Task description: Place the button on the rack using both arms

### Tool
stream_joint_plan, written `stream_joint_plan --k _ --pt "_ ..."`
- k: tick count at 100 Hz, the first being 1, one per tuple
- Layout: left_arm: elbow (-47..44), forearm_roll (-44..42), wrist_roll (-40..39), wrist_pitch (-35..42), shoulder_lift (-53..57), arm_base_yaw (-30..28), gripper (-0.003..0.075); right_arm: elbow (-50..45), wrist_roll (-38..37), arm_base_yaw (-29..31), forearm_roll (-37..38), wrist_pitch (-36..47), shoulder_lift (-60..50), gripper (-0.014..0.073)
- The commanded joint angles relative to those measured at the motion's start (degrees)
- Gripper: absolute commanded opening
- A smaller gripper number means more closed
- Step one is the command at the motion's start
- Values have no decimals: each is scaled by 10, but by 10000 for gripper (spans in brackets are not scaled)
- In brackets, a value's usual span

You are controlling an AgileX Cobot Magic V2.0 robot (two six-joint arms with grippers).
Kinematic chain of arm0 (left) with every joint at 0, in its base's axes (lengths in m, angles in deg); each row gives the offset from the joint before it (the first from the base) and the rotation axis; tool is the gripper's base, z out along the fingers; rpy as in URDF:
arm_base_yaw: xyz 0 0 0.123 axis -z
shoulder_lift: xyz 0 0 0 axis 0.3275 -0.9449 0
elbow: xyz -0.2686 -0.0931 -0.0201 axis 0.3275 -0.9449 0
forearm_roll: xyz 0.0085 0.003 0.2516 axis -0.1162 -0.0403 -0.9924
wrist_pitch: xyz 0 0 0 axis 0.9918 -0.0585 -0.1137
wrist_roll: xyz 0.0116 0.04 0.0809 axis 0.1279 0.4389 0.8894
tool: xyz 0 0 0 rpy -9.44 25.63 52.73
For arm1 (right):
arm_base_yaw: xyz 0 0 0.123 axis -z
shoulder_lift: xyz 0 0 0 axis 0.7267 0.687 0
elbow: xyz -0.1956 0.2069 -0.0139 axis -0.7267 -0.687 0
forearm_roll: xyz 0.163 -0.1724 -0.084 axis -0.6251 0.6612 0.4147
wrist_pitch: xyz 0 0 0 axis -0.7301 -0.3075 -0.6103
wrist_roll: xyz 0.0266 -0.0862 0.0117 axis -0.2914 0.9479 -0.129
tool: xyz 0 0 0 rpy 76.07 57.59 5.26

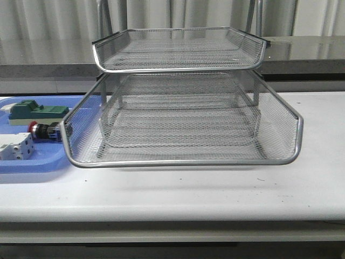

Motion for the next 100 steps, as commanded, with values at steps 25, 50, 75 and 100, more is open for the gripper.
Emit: stream_joint_plan --k 25,50,75,100 --pt "-27 1 -4 67 19 -1 -20 18 0 2 1 32 5 -70" --pt "-27 1 -4 104 19 -1 -20 18 0 2 0 32 5 -70" --pt "-27 1 -4 129 19 -1 -20 18 0 2 0 32 5 -70" --pt "50 70 -4 48 -15 -1 -20 18 0 2 0 32 5 -70"
